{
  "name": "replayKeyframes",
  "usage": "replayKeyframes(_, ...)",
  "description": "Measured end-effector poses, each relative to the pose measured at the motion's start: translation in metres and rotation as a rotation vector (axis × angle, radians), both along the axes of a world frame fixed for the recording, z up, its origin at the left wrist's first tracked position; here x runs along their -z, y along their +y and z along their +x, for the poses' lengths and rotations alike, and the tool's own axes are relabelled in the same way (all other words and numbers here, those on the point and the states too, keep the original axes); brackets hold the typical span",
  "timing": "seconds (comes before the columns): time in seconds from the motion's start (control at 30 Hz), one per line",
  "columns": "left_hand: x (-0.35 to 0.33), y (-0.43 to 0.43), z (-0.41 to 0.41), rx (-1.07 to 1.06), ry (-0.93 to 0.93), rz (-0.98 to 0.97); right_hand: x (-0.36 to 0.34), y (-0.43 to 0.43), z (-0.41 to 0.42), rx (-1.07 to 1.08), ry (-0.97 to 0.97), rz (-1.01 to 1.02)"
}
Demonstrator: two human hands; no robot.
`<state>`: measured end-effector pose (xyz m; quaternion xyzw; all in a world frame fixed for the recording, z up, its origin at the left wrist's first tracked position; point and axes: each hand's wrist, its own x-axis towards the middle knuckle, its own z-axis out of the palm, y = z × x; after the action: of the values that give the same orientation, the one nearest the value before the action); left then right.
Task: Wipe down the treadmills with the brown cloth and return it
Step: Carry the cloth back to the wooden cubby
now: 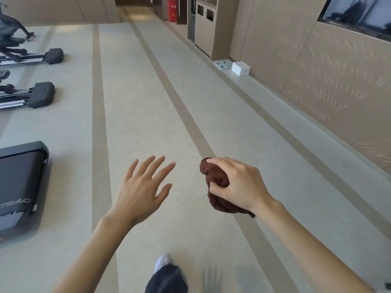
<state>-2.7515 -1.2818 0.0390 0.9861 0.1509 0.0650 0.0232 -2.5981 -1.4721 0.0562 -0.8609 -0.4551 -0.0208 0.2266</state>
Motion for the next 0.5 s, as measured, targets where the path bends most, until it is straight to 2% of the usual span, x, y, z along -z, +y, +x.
replayKeyframes(0.23, 0.007, 0.096, 0.075, 0.007, 0.019, 0.017, 0.002, 0.091, 0.074, 0.028, 0.012, 0.005)
replayKeyframes(0.5, -0.027, 0.229, 0.175, 0.024, -0.024, 0.07, -0.022, 0.219, 0.162, 0.063, -0.051, 0.064)
